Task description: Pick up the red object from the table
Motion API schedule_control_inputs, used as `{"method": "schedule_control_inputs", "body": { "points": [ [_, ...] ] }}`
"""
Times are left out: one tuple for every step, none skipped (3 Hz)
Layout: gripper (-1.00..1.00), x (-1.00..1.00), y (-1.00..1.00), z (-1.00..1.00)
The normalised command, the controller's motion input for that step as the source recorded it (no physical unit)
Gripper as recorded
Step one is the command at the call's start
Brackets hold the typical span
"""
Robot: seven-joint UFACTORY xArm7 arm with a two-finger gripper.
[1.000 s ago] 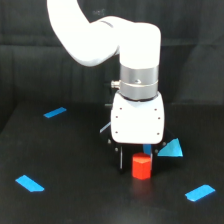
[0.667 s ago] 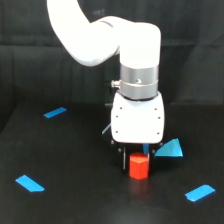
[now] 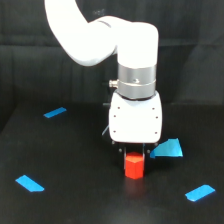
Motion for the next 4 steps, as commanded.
{"method": "schedule_control_inputs", "body": {
  "points": [
    [-1.00,-0.33,0.08,0.87],
    [-1.00,-0.29,0.13,0.93],
    [-1.00,-0.50,0.20,0.97],
    [-1.00,-0.43,0.24,0.91]
  ]
}}
